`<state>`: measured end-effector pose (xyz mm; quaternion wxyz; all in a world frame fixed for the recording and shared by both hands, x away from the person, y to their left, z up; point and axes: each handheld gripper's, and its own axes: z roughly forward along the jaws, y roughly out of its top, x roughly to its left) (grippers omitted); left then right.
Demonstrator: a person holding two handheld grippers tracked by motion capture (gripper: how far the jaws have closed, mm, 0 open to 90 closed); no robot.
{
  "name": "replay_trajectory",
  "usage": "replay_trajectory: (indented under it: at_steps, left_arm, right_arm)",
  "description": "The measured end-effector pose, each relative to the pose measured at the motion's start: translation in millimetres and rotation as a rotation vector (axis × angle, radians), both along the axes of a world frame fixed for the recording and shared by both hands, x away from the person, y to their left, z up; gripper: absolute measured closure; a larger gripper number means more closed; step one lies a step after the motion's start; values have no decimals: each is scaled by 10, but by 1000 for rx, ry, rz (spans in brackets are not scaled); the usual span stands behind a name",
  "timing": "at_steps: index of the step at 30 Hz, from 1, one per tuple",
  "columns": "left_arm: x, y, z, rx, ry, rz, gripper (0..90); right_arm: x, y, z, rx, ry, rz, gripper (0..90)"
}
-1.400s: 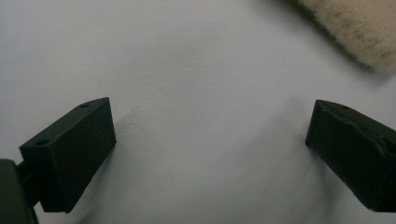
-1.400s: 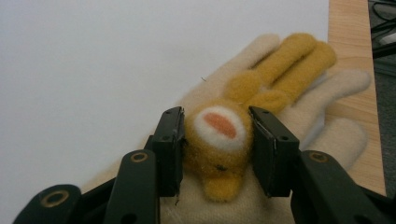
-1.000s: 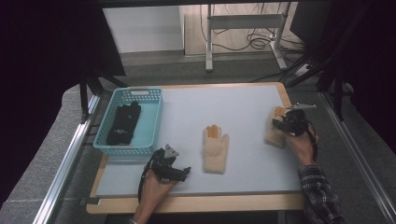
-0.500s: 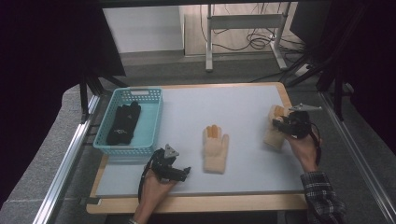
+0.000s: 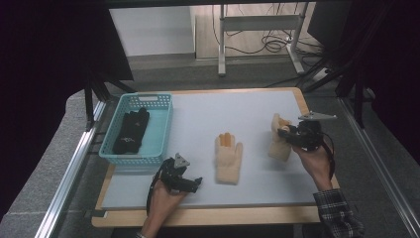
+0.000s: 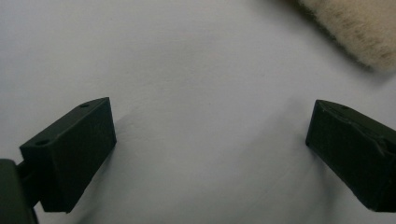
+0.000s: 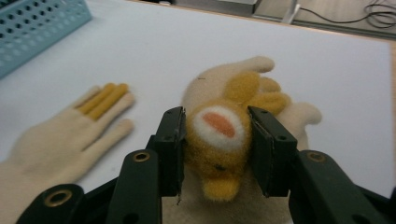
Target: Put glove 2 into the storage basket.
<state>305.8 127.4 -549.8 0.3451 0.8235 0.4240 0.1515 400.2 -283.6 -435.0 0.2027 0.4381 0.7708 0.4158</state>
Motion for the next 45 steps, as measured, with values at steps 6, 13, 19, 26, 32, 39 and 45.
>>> replay_trajectory:
  at_steps: [6,13,19,26,32,39,45]
  left_arm:
    - [-1,0,1,1,-1,0,17]
    - [-2,-2,0,1,-4,1,17]
    - [-2,0,1,4,-3,-1,17]
    - [-2,-2,-1,0,-4,2,17]
    - [-2,-2,-1,-1,-4,2,17]
    - [-1,1,1,3,-4,-1,17]
    - [-4,-3,0,1,-3,4,17]
  right_arm:
    - [-92,208,-53,-13,0,52,578]
    - [-206,358,-39,19,2,90,578]
    - [-288,563,-35,43,8,128,576]
    - [-356,889,-22,56,11,197,574]
    - [-364,1232,-92,52,34,243,573]
    - [-319,1535,-298,5,76,252,566]
    - [-324,1614,-512,-25,113,228,544]
